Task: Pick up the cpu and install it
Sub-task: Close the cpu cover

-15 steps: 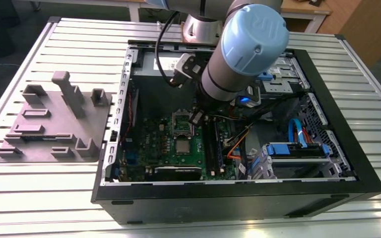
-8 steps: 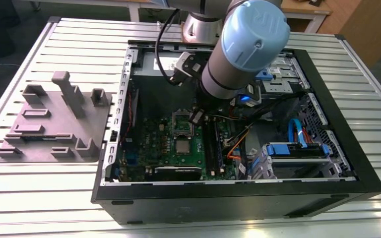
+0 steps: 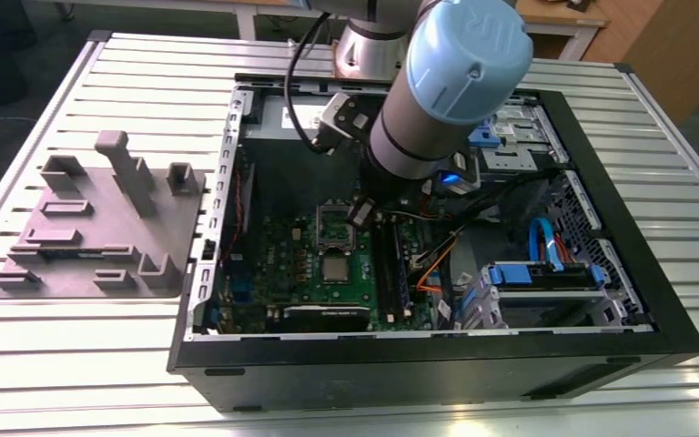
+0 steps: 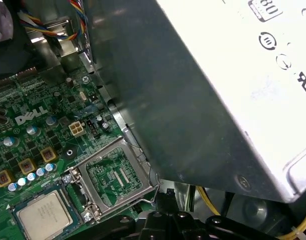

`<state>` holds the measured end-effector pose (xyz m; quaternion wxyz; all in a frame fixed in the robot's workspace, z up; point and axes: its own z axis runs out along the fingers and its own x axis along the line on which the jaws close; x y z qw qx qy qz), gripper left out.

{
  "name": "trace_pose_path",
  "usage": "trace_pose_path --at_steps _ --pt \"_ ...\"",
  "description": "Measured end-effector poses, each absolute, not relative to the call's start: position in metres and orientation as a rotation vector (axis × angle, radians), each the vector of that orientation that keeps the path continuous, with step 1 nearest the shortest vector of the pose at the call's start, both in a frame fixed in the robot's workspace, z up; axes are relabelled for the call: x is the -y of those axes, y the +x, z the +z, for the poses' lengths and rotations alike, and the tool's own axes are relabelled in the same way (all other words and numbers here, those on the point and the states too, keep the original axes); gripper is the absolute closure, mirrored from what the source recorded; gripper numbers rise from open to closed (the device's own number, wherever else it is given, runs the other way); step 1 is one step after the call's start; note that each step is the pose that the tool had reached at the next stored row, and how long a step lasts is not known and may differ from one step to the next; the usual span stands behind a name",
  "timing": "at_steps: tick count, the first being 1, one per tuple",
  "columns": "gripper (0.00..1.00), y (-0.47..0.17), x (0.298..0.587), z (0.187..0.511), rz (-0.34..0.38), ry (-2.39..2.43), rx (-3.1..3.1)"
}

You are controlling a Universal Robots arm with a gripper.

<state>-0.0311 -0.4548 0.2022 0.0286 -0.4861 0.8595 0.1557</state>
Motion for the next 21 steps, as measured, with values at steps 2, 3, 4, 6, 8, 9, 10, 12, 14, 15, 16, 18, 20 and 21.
trace_pose_path --at_steps 2,3,4,6,8,9,10,12,14,15,16,18,20,21 --pt "0.9 -0.031 0.454 0.203 0.479 -1.5 -2.653" --pt "0.9 -0.031 0.454 0.204 0.478 -1.501 -2.654" --pt "0.9 -0.031 0.454 0.205 0.476 -1.501 -2.655" --pt "0.9 -0.031 0.454 0.206 0.468 -1.503 -2.66" --pt "0.9 -0.031 0.453 0.207 0.459 -1.505 -2.665" --pt "0.9 -0.031 0.453 0.207 0.452 -1.506 -2.668" --pt "0.9 -0.031 0.452 0.208 0.446 -1.508 -2.672" --pt "0.9 -0.031 0.452 0.209 0.432 -1.511 -2.678" --pt "0.9 -0.031 0.451 0.21 0.423 -1.513 -2.683" --pt "0.9 -0.031 0.451 0.212 0.42 -1.513 -2.685" --pt "0.9 -0.031 0.451 0.213 0.418 -1.514 -2.686" --pt "0.9 -0.031 0.451 0.215 0.414 -1.514 -2.688" --pt "0.9 -0.031 0.45 0.218 0.411 -1.515 -2.69" --pt "0.9 -0.031 0.45 0.219 0.41 -1.515 -2.69"
